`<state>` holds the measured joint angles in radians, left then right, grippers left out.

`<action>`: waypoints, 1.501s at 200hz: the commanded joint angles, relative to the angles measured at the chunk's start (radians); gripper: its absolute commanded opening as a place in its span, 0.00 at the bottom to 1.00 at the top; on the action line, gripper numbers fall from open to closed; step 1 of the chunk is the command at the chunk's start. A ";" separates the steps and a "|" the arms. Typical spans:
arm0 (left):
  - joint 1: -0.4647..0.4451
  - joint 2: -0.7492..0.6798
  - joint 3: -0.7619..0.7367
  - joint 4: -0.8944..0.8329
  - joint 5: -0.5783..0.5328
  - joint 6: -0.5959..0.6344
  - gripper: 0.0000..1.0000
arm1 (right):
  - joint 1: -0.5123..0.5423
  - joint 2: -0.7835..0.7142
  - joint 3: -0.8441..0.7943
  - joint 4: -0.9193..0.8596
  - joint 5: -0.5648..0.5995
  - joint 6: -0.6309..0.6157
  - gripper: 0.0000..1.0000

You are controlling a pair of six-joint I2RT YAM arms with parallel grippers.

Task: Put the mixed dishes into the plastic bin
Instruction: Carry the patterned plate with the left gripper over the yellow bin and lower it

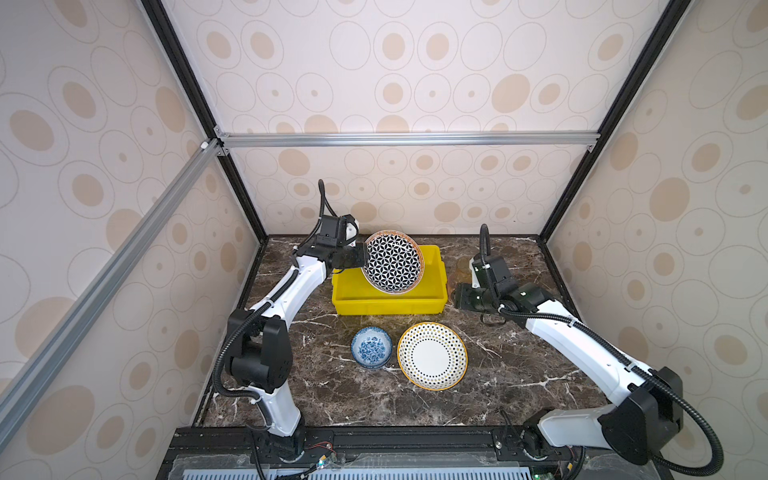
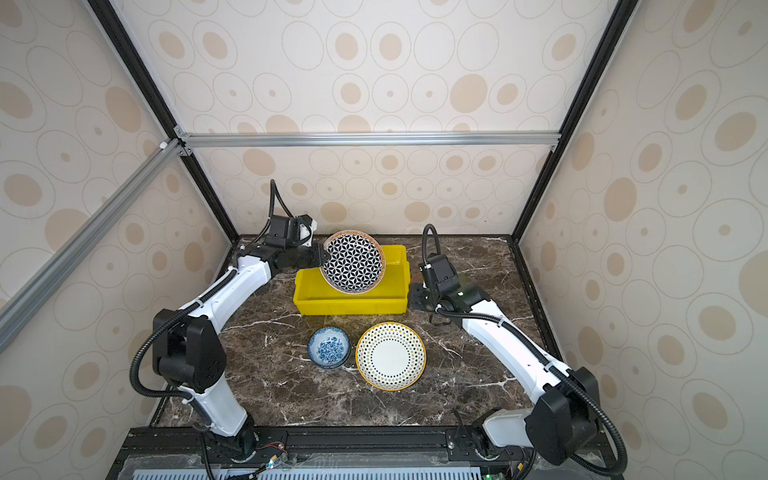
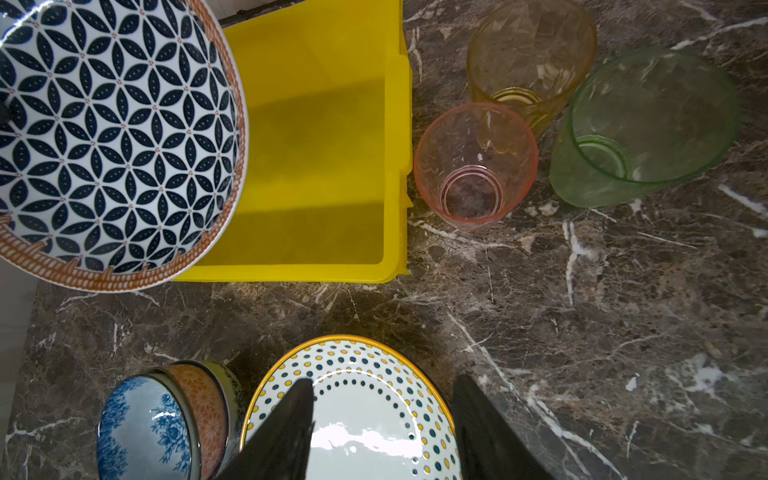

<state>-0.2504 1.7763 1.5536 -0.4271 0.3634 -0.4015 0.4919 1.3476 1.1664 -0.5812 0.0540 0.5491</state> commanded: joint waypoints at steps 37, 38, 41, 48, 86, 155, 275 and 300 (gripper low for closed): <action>0.013 0.087 0.143 0.120 0.094 -0.028 0.00 | 0.007 0.078 0.131 0.001 0.020 -0.078 0.57; 0.013 0.089 0.145 0.120 0.093 -0.028 0.00 | 0.007 0.078 0.134 0.002 0.021 -0.080 0.57; 0.012 0.094 0.148 0.119 0.092 -0.029 0.00 | 0.007 0.082 0.138 0.005 0.020 -0.084 0.57; 0.013 0.106 0.158 0.116 0.087 -0.030 0.00 | 0.007 0.088 0.144 0.010 0.022 -0.093 0.57; 0.011 0.165 0.171 0.106 0.057 -0.027 0.00 | 0.007 0.105 0.160 0.019 0.033 -0.122 0.57; 0.004 0.228 0.168 0.085 0.034 -0.022 0.00 | 0.007 0.071 0.122 0.023 0.059 -0.126 0.58; -0.034 0.318 0.209 0.008 -0.018 -0.005 0.00 | 0.007 0.040 0.069 0.053 0.069 -0.115 0.58; -0.041 0.324 0.203 -0.007 -0.036 -0.005 0.00 | 0.007 0.035 0.053 0.054 0.072 -0.117 0.58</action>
<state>-0.2775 2.1166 1.6897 -0.4549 0.3195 -0.4061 0.4919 1.4071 1.2392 -0.5339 0.1093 0.4358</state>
